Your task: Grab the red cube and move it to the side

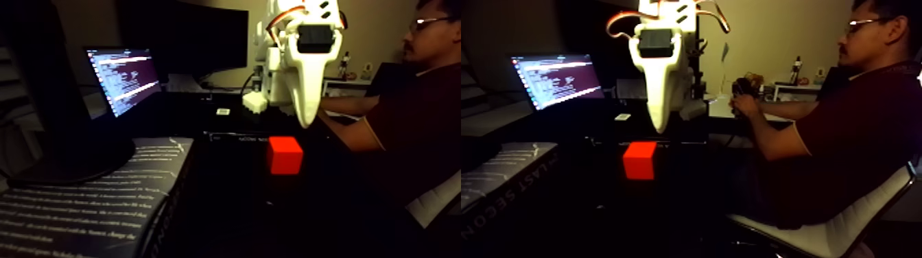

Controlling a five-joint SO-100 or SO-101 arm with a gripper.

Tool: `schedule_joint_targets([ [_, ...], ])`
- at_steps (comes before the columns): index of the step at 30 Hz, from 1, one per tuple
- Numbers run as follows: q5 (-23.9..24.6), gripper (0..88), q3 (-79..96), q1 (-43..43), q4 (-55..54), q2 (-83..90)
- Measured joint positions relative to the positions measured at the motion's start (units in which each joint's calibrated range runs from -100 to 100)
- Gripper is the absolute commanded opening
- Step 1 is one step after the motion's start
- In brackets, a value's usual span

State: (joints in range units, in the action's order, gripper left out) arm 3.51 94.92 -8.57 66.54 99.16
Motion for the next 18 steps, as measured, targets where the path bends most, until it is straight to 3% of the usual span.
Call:
schedule_joint_targets([
  [18, -0.10, 1.1, 0.00, 0.00, -0.33, -0.76],
])
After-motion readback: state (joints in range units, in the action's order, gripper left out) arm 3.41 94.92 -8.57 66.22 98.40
